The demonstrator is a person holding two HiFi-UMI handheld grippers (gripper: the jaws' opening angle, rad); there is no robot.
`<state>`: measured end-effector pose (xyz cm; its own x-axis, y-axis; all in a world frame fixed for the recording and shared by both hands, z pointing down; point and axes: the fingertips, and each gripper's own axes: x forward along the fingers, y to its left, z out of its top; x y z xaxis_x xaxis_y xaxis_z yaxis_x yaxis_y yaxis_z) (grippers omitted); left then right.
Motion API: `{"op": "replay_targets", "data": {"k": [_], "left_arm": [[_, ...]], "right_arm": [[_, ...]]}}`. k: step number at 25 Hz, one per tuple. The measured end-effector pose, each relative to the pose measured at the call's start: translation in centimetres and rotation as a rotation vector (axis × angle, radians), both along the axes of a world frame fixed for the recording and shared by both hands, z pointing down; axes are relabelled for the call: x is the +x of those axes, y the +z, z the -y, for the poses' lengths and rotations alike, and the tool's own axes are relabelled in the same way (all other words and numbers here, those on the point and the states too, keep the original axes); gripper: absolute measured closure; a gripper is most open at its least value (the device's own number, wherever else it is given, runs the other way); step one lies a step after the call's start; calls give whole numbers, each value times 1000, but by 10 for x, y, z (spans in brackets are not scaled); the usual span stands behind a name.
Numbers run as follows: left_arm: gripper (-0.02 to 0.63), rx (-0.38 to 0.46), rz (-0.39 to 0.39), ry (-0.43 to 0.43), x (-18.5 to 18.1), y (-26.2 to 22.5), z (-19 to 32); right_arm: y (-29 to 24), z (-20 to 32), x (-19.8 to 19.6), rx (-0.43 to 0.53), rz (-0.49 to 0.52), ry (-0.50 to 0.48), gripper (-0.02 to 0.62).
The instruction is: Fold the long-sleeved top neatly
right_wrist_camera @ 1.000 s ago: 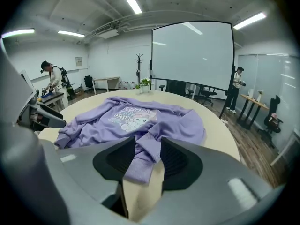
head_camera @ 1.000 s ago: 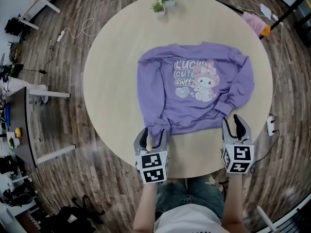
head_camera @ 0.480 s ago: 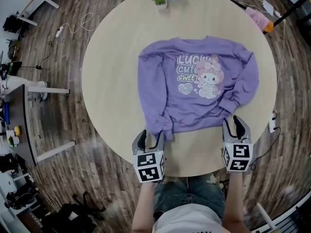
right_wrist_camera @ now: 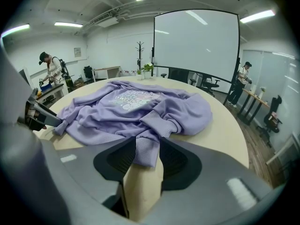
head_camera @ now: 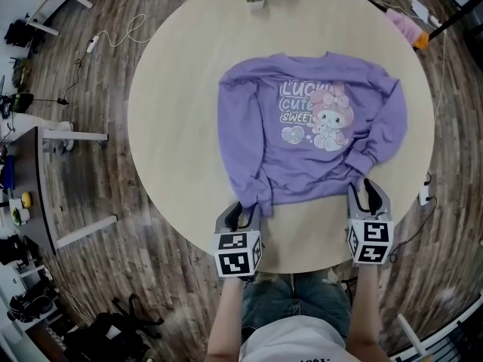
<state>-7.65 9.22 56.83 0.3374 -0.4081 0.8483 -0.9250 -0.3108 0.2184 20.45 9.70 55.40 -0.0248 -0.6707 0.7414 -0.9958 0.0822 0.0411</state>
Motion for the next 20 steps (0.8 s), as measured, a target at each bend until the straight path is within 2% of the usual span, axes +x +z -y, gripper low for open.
{"op": "replay_targets", "data": {"k": [6,10,20], "left_arm": [[555,22,12,31,-1,-4,5],[560,56,23,38,-9,-19,11],[560,217,160,11,-73,-73,59]], "right_arm": [[-1,1,2,0,-5,3,410],[-5,4,1,5,-8,-1,410],[-20,14,-7,29,-21,-24,408]]}}
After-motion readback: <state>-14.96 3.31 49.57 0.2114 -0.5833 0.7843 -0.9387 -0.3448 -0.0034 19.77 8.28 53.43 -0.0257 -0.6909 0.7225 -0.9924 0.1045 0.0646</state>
